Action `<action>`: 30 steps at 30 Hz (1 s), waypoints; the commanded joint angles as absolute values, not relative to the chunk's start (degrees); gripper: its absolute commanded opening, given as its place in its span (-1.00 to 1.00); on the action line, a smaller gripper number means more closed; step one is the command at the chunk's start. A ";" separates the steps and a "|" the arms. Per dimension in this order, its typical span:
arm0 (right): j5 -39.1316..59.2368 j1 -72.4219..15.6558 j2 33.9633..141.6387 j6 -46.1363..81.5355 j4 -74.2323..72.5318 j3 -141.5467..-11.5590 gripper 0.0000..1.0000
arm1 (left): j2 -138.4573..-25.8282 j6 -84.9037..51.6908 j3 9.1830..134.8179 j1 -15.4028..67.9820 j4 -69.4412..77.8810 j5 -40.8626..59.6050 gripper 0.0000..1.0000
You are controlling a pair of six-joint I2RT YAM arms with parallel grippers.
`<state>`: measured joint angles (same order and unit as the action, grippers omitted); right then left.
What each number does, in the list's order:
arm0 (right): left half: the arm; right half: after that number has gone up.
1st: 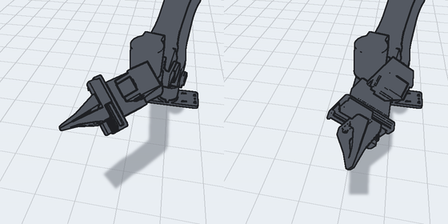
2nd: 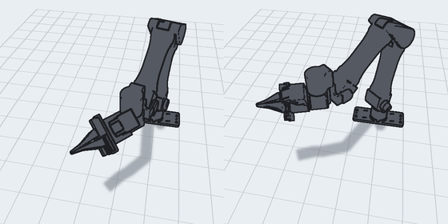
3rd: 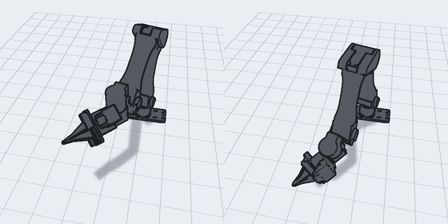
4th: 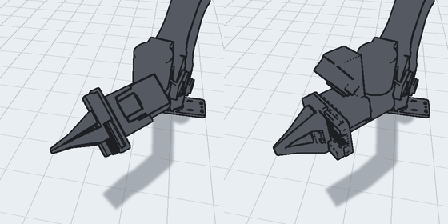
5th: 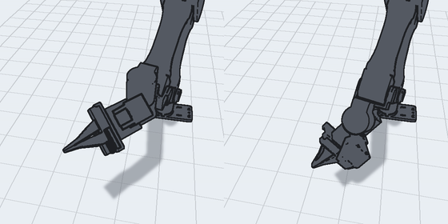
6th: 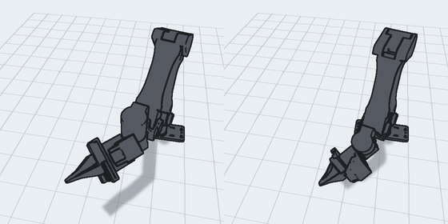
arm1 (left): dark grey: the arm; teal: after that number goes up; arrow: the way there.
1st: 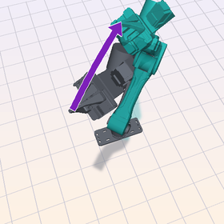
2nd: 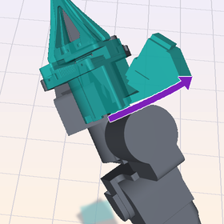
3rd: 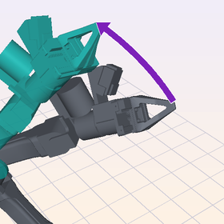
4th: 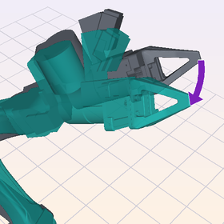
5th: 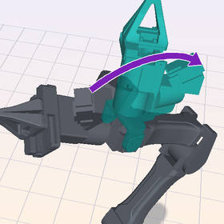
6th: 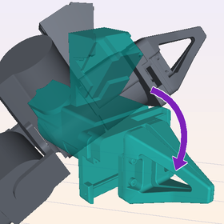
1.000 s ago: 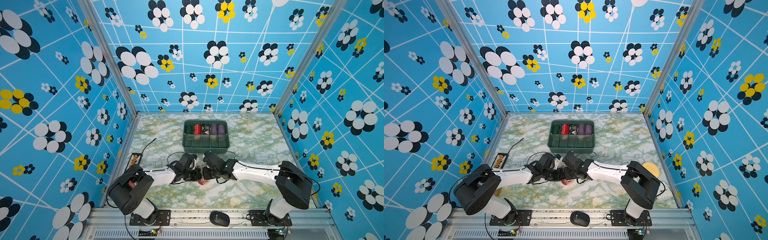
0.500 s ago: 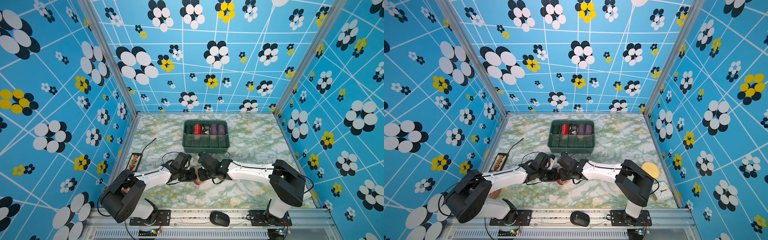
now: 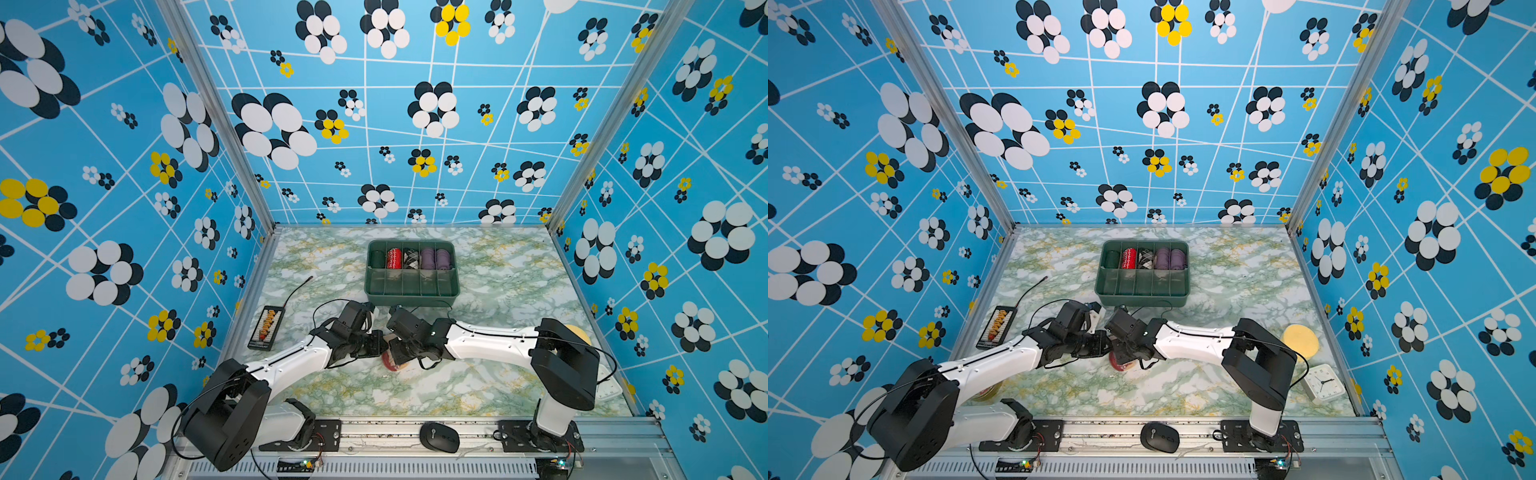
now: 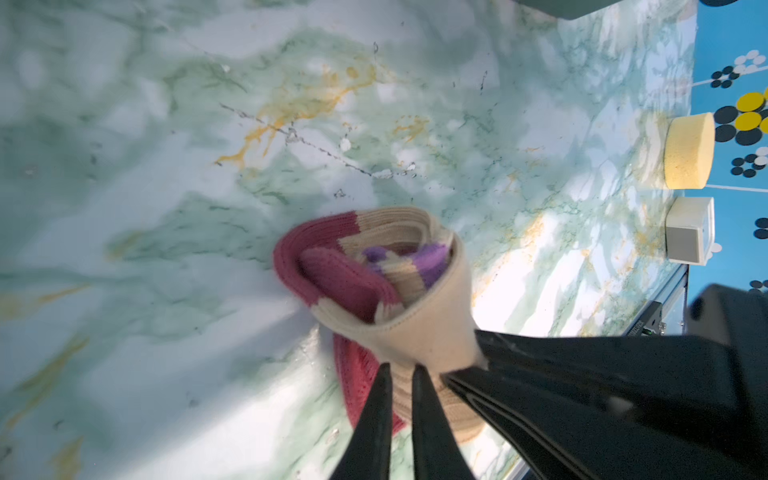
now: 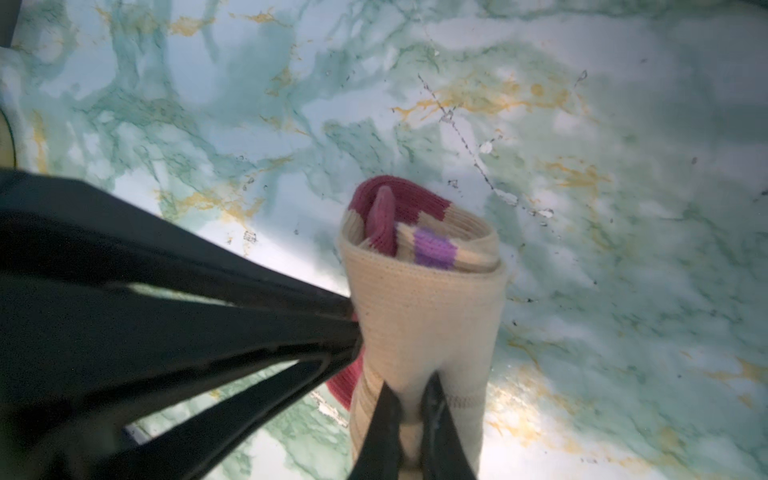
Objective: Roll the socks
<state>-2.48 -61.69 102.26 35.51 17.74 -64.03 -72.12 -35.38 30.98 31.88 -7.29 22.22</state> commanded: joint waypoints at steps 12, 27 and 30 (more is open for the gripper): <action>-1.05 -63.13 106.24 35.33 24.30 -62.82 -1.00 | -72.17 -39.05 28.54 32.58 -0.52 22.94 -0.75; -0.69 -63.11 106.67 35.42 23.73 -62.48 -1.00 | -77.73 -39.82 28.01 37.48 0.41 22.85 -1.00; -0.70 -63.15 106.61 35.51 23.57 -62.32 -1.00 | -77.88 -39.90 26.81 38.09 0.35 23.23 -1.00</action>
